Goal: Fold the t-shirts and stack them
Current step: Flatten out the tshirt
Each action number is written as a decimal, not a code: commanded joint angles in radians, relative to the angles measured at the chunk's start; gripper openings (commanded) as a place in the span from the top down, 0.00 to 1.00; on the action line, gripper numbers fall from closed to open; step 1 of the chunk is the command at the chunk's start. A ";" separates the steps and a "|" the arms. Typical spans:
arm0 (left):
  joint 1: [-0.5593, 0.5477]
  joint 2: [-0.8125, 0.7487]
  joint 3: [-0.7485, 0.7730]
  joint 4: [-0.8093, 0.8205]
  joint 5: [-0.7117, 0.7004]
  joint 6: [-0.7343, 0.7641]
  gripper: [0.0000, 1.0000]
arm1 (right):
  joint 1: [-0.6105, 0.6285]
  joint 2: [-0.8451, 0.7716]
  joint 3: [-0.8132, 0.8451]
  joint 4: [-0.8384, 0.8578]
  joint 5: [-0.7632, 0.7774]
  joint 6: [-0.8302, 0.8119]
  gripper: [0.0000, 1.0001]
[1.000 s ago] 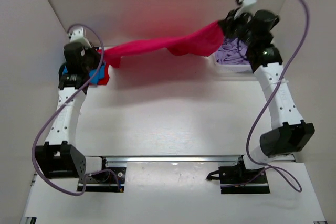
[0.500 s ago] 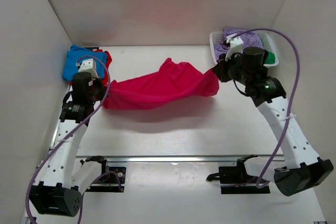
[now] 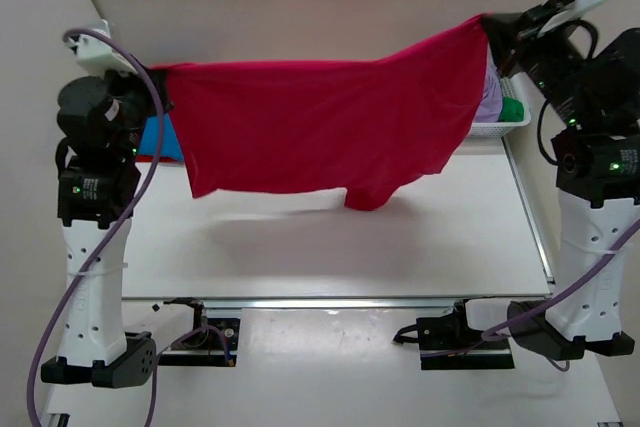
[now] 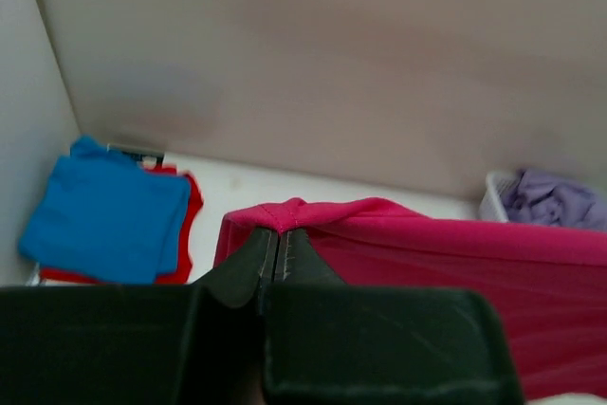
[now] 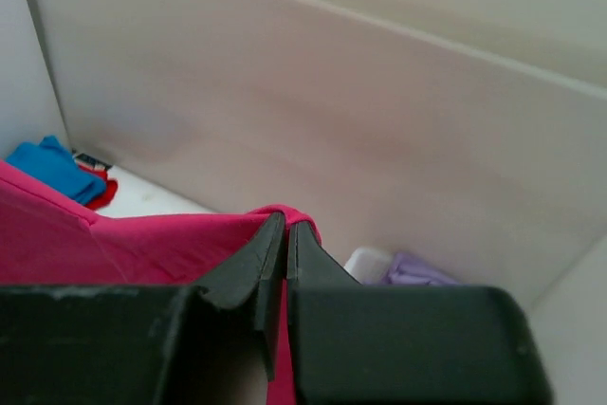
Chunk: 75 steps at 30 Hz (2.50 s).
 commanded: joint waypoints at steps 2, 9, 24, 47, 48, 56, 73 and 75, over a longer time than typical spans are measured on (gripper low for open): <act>-0.004 0.038 0.172 -0.019 -0.025 0.019 1.00 | -0.052 0.055 0.218 0.038 -0.079 -0.003 0.99; -0.007 0.073 0.203 -0.010 -0.040 0.035 1.00 | -0.082 0.127 0.271 0.114 -0.183 0.068 1.00; 0.106 0.544 0.523 0.099 0.114 0.009 1.00 | -0.097 0.616 0.450 0.419 -0.184 0.058 1.00; 0.110 0.204 -0.344 0.355 0.135 -0.123 1.00 | -0.143 0.263 -0.384 0.632 -0.254 0.067 1.00; 0.099 0.169 -0.413 0.340 0.130 -0.131 1.00 | -0.125 0.188 -0.536 0.662 -0.214 0.086 1.00; 0.076 -0.008 -0.656 0.231 0.101 -0.068 1.00 | -0.092 -0.221 -1.053 0.585 -0.039 0.130 1.00; 0.105 0.001 -0.085 0.087 0.012 -0.024 1.00 | -0.146 -0.243 -0.463 0.486 -0.238 0.127 1.00; 0.107 0.041 0.011 0.082 0.001 -0.013 1.00 | -0.137 -0.201 -0.391 0.475 -0.238 0.117 1.00</act>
